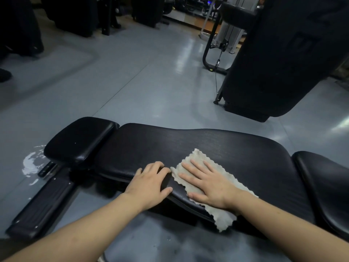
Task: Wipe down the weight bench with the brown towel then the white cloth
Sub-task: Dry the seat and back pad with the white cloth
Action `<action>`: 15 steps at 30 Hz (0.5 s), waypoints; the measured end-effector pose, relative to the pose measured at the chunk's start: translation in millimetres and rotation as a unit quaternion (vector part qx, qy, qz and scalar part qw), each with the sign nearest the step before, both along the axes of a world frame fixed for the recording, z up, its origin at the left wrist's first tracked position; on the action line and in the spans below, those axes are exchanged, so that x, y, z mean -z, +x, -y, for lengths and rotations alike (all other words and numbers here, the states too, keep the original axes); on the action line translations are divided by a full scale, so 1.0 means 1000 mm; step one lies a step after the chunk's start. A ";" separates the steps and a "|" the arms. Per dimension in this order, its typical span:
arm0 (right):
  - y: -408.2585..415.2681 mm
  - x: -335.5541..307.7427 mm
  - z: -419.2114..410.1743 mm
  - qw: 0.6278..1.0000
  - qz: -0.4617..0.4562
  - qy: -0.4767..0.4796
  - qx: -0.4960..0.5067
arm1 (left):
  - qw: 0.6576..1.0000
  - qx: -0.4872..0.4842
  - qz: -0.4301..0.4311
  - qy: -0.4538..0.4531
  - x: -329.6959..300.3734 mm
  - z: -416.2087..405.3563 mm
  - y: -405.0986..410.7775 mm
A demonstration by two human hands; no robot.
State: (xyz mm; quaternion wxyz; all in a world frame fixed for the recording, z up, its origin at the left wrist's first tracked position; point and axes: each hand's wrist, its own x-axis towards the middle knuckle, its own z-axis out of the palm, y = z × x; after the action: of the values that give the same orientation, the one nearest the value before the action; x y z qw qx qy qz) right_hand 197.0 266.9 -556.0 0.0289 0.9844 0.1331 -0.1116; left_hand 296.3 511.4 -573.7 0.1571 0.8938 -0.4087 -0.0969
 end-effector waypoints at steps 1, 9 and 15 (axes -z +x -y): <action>0.003 0.001 0.001 1.000 -0.004 -0.002 0.005 | 1.000 -0.005 0.001 0.005 0.001 -0.004 0.003; 0.051 -0.002 0.002 0.995 0.006 -0.024 0.098 | 0.998 -0.059 -0.018 -0.004 0.004 -0.020 0.023; 0.105 0.006 0.017 0.976 0.017 -0.024 0.215 | 0.998 -0.062 -0.012 -0.009 0.008 -0.025 0.028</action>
State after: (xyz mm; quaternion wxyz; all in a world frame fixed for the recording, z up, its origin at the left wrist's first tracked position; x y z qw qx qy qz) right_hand 302.0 250.4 -562.1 0.0299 0.9908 -0.0844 -0.1016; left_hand 324.0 536.1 -581.5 0.1757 0.9149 -0.3511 -0.0939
